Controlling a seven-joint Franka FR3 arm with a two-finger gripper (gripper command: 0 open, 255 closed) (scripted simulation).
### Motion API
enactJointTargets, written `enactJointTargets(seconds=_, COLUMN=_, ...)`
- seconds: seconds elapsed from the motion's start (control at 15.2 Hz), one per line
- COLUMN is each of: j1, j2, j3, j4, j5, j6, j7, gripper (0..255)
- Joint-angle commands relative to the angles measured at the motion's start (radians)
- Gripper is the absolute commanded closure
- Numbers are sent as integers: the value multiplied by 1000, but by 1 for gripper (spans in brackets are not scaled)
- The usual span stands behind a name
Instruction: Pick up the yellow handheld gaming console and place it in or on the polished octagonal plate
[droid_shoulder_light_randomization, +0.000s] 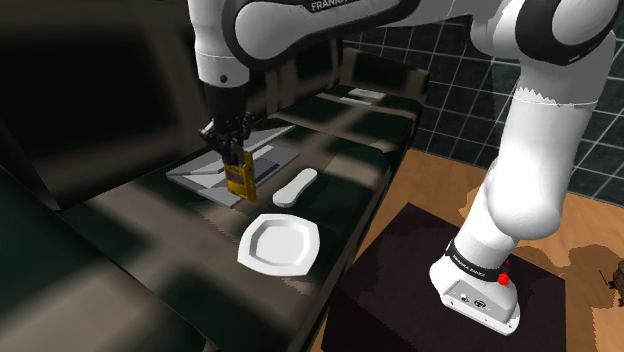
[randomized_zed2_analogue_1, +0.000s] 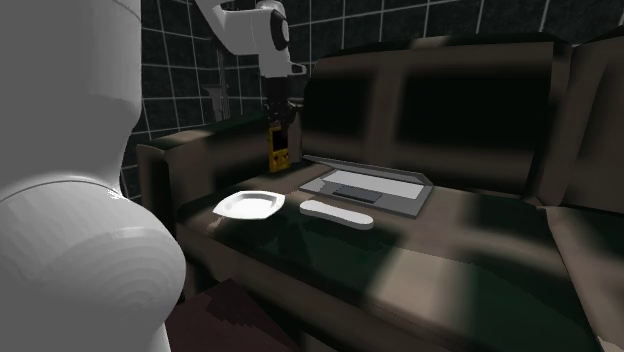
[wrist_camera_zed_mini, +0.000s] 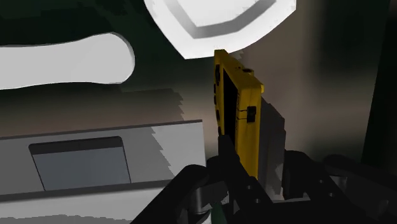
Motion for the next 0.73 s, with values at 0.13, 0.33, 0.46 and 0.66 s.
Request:
enactJointTargets(seconds=0.13, j1=-8, j2=-153, j3=16, j4=-140, j5=72, j6=6, j7=-5, gripper=255)
enactJointTargets(seconds=0.33, j1=-4, j2=-273, j3=20, j4=-240, j5=132, j6=-1, j7=-17, gripper=255)
enactJointTargets(seconds=0.46, j1=5, j2=-352, j3=19, j4=-299, j5=171, j6=-12, j7=-24, gripper=255)
enactJointTargets(seconds=0.66, j1=13, j2=-395, j3=18, j4=-342, j5=192, j6=-8, j7=-27, gripper=255)
